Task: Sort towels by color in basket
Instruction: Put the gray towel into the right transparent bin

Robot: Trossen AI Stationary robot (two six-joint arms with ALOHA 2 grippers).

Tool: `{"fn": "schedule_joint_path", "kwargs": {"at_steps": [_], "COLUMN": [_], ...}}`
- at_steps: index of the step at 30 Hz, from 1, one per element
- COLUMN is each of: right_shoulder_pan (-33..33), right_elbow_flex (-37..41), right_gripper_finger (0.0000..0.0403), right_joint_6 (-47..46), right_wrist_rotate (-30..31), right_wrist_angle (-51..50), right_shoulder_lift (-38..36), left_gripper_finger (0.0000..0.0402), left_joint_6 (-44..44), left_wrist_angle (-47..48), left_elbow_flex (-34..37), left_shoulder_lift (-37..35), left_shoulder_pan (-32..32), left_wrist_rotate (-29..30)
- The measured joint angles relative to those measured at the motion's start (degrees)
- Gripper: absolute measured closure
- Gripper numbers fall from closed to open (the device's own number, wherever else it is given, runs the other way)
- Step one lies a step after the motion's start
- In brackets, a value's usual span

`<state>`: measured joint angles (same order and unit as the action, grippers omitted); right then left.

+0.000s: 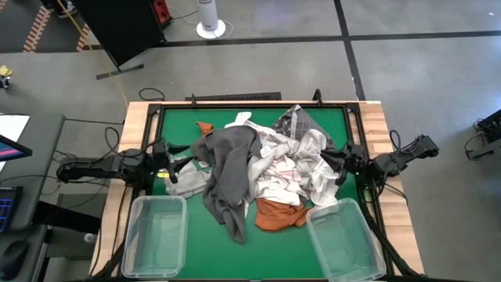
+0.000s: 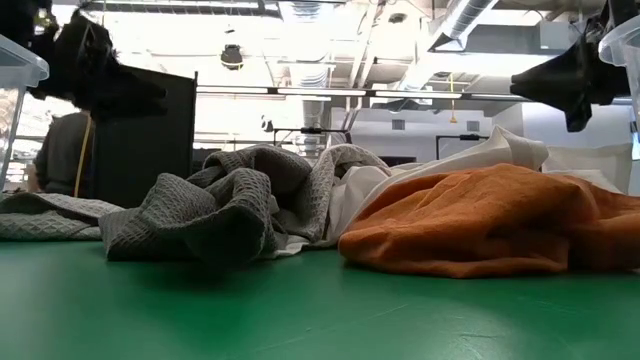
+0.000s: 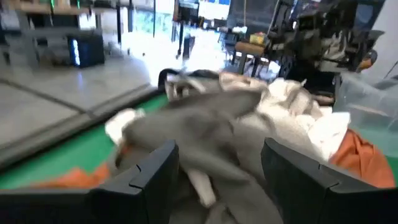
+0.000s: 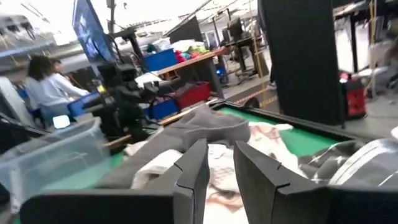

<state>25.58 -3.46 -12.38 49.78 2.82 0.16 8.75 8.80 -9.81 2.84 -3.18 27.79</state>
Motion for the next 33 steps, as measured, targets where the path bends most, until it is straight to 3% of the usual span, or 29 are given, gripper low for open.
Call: {"fn": "schedule_joint_path", "kwargs": {"at_steps": [5, 9, 14, 19, 26, 33], "right_shoulder_pan": [-1.5, -2.5, -2.6, -2.6, -2.7, -2.8], "right_elbow_flex": [-2.2, -5.9, -8.7, -8.9, -8.9, -8.9], "right_gripper_finger": [0.0296, 0.0296, 0.0296, 0.0296, 0.0296, 0.0296], "right_joint_6": [5.6, 10.8, 9.3, 5.2, 2.8, 3.5], "right_wrist_rotate": [-0.2, -0.7, -2.0, -3.6, -5.0, -7.9], "right_wrist_angle": [-0.6, -1.8, -3.6, -3.5, -2.4, -0.8], "right_shoulder_lift": [0.0, 1.6, 6.0, 12.5, 20.1, 21.7], "left_gripper_finger": [0.0182, 0.0182, 0.0182, 0.0182, 0.0182, 0.0182], "left_joint_6": [-3.5, -4.8, -4.8, -5.5, -1.8, -0.8], "left_wrist_angle": [0.0, 0.3, 4.9, 10.3, 11.2, 13.2], "left_elbow_flex": [-6.3, -12.6, -23.0, -31.4, -38.5, -43.7], "left_shoulder_lift": [8.9, 21.3, 37.1, 50.2, 63.9, 76.2], "left_shoulder_pan": [2.4, 5.1, 8.3, 12.0, 14.5, 15.3], "left_wrist_rotate": [0.3, 0.3, -1.2, -7.7, -24.4, -26.8]}}
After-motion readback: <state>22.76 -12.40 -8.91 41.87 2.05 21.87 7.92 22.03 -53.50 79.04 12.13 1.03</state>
